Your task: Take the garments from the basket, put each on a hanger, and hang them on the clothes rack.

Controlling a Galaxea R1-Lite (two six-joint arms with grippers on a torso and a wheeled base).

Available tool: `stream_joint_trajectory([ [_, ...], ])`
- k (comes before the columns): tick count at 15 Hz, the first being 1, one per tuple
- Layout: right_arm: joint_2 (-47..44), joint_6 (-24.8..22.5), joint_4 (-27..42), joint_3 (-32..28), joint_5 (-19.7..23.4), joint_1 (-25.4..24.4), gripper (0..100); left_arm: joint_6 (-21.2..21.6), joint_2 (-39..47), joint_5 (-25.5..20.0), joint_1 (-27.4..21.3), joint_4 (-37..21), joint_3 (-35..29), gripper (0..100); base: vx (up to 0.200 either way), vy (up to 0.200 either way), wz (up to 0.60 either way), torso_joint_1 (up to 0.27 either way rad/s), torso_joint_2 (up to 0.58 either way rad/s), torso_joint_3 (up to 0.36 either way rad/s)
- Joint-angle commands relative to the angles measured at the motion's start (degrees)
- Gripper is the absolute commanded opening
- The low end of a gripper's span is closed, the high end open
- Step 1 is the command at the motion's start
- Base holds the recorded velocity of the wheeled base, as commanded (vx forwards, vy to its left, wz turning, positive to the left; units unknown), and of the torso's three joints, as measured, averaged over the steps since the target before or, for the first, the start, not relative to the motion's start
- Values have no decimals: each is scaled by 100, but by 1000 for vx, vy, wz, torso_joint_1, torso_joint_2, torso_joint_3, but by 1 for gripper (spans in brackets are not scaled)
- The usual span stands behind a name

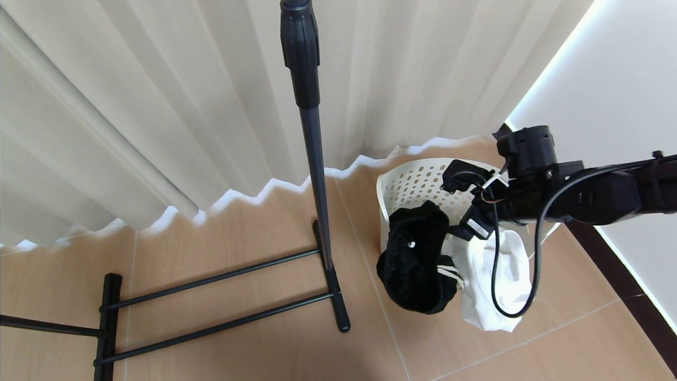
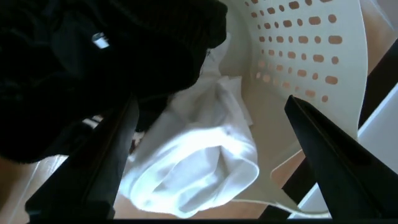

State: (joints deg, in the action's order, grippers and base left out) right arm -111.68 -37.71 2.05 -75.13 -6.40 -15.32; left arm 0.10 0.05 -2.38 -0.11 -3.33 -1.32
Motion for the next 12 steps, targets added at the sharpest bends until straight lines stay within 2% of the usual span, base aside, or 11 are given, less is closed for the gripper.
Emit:
stream_joint_trajectory([
  [1,-952,-88,-11,-714,-2,152,100,-1,4,0,2,-1,0,100,0,0,0,0,0,0],
  [3,-1216,-61,-20,-1065,51,161,100,-1,4,0,-7,-1,0,100,0,0,0,0,0,0],
  [7,-1471,106,-47,-1390,95,161,100,-1,4,0,2,-1,0,100,0,0,0,0,0,0],
  [10,-1664,299,-556,-1399,95,152,100,-1,4,0,2,-1,0,100,0,0,0,0,0,0],
  [11,-1655,352,-574,-1399,104,152,0,-1,4,0,2,-1,0,100,0,0,0,0,0,0],
  [12,-1620,413,-583,-1390,104,152,0,-1,4,0,-7,-1,0,100,0,0,0,0,0,0],
])
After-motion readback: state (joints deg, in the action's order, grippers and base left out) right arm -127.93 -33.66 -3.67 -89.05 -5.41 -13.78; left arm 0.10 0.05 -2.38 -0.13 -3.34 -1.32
